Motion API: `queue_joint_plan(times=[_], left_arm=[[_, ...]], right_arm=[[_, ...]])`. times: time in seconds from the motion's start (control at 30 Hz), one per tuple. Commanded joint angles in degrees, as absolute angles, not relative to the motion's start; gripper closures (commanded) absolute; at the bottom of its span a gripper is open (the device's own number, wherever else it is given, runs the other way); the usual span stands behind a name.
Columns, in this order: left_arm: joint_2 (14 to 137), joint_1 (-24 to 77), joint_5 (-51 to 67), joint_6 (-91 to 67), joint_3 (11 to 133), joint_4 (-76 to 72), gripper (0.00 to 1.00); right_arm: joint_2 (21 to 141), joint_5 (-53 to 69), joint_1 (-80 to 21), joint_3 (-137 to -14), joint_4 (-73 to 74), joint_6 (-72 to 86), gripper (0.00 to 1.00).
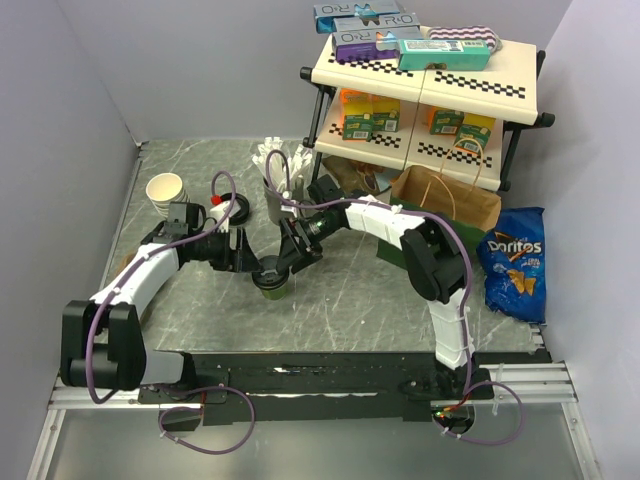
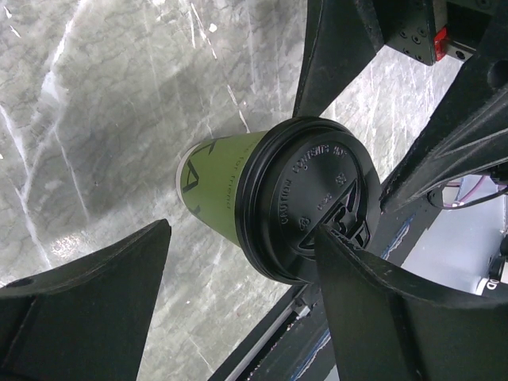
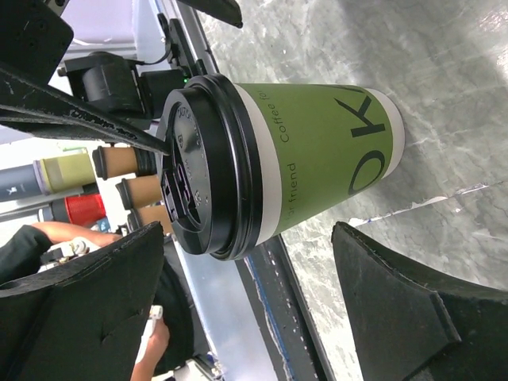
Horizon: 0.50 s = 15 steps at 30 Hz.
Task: Pack the takeout coffee
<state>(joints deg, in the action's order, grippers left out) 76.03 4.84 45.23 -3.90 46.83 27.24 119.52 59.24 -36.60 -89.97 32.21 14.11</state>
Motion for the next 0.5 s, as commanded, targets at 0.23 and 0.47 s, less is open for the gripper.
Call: queue_joint_plan(times=[0.23,0.47], left_arm=[[78.4,4.6,46.1,-4.9,46.8,25.6,0.21],[79.5,4.6,46.0,-4.9,47.3,25.6,0.21]], right_arm=[[121.6,62.4,-36.6,-90.4,32.2,12.9,0.11],[122.5,63.3,-36.4,-90.3,32.3,12.4,0.12]])
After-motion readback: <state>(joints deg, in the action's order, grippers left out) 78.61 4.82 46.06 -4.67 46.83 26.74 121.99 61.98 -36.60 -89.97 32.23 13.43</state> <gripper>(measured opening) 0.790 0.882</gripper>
